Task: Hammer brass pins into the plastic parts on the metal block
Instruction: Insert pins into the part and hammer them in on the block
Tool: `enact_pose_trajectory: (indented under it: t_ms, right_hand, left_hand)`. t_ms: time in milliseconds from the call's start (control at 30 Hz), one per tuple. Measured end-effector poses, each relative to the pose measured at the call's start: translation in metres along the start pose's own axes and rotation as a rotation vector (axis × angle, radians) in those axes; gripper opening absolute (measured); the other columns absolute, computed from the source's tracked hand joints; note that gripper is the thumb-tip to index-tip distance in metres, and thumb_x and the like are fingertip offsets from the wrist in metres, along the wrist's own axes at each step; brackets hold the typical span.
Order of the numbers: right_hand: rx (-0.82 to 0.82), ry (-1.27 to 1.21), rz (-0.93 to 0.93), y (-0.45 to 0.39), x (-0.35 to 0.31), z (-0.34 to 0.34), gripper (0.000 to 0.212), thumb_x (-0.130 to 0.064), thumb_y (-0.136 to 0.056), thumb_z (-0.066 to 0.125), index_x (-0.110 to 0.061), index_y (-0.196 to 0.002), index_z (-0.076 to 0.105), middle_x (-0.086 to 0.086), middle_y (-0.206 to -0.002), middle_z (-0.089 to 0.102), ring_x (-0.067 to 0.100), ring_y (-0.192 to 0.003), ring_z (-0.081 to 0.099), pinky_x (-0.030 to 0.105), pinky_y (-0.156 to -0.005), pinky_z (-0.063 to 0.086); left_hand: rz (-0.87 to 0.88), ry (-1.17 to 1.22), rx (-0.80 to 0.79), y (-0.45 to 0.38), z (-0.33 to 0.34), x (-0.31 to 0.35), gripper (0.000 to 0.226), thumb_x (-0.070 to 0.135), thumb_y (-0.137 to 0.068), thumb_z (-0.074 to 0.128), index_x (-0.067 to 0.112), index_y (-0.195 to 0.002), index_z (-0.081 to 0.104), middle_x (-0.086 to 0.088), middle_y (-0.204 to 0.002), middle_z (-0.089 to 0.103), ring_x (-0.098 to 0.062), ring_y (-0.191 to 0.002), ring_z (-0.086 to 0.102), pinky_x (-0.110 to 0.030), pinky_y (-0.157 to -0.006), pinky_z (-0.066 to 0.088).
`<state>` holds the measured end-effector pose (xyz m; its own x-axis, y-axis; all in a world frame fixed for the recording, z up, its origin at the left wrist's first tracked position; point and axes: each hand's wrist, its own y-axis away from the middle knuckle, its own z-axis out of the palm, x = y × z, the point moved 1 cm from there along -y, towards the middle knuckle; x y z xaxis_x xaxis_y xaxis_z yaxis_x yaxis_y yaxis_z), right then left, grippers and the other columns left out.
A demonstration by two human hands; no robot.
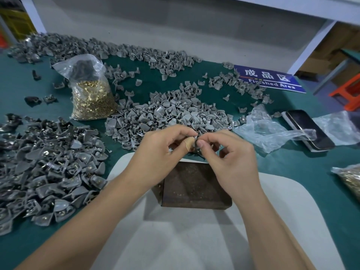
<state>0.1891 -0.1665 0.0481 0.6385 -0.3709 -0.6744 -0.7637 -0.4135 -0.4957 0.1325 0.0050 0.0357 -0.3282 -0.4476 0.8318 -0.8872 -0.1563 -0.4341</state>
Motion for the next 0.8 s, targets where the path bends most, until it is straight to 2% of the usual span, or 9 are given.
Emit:
enact_pose_trajectory:
  t_ms: [100,233,433,633,667,767,800]
  right_hand:
    - [-0.037,0.061,-0.055,-0.001,0.003,-0.003,0.010,-0.013,-0.092,0.075,-0.023,-0.091,0.076,-0.020,-0.086,0.066,0.009,-0.087,0.064,0.019,-0.075,0.045]
    - [-0.007,0.021,-0.036,-0.001,0.002,-0.003,0.010,-0.013,-0.092,0.074,-0.023,-0.093,0.077,-0.015,-0.088,0.069,0.011,-0.087,0.065,0.016,-0.076,0.045]
    - [0.064,0.004,0.002,0.002,-0.006,0.004,0.012,-0.011,-0.091,0.076,-0.022,-0.094,0.078,-0.017,-0.085,0.068,0.009,-0.086,0.065,0.012,-0.074,0.043]
    - [0.114,-0.166,0.063,0.001,-0.015,0.009,0.019,-0.008,-0.091,0.074,-0.026,-0.090,0.077,-0.017,-0.084,0.071,0.010,-0.087,0.068,0.015,-0.078,0.047]
    - [0.110,-0.190,0.081,0.001,-0.015,0.009,0.018,-0.008,-0.091,0.074,-0.026,-0.089,0.077,-0.018,-0.084,0.071,0.010,-0.085,0.068,0.017,-0.077,0.049]
    - [0.070,-0.242,0.147,0.002,-0.012,0.007,0.015,-0.009,-0.093,0.073,-0.022,-0.089,0.079,-0.019,-0.083,0.070,0.013,-0.080,0.066,0.038,-0.069,0.057]
    - [0.055,-0.245,0.159,0.002,-0.010,0.006,0.013,-0.010,-0.093,0.073,-0.021,-0.090,0.079,-0.018,-0.083,0.070,0.013,-0.079,0.066,0.042,-0.068,0.058]
  left_hand:
    - [0.007,-0.003,-0.016,0.001,0.002,0.000,0.017,0.019,-0.096,0.066,0.030,-0.109,0.069,0.014,-0.092,0.074,-0.004,-0.086,0.073,-0.031,-0.080,0.059]
    - [0.017,0.000,0.007,0.002,0.002,0.001,0.017,0.021,-0.096,0.065,0.029,-0.111,0.069,0.015,-0.092,0.074,-0.003,-0.087,0.072,-0.030,-0.080,0.059]
    - [-0.021,0.046,0.069,0.004,0.004,0.002,0.014,0.016,-0.096,0.068,0.023,-0.107,0.072,0.013,-0.089,0.075,-0.009,-0.084,0.073,-0.033,-0.078,0.060]
    - [-0.106,0.230,0.156,0.005,0.008,0.007,0.016,0.013,-0.096,0.069,0.028,-0.103,0.071,0.010,-0.091,0.076,-0.012,-0.076,0.074,-0.023,-0.072,0.059]
    - [-0.115,0.247,0.160,0.005,0.008,0.008,0.016,0.012,-0.095,0.069,0.027,-0.102,0.071,0.011,-0.091,0.077,-0.012,-0.075,0.074,-0.022,-0.071,0.059]
    - [-0.119,0.266,0.129,0.004,0.007,0.007,0.014,0.013,-0.095,0.070,0.025,-0.102,0.072,0.009,-0.091,0.077,-0.014,-0.076,0.074,-0.024,-0.072,0.060]
    - [-0.113,0.261,0.110,0.004,0.007,0.007,0.012,0.014,-0.095,0.070,0.023,-0.103,0.072,0.008,-0.091,0.077,-0.015,-0.078,0.075,-0.025,-0.073,0.061]
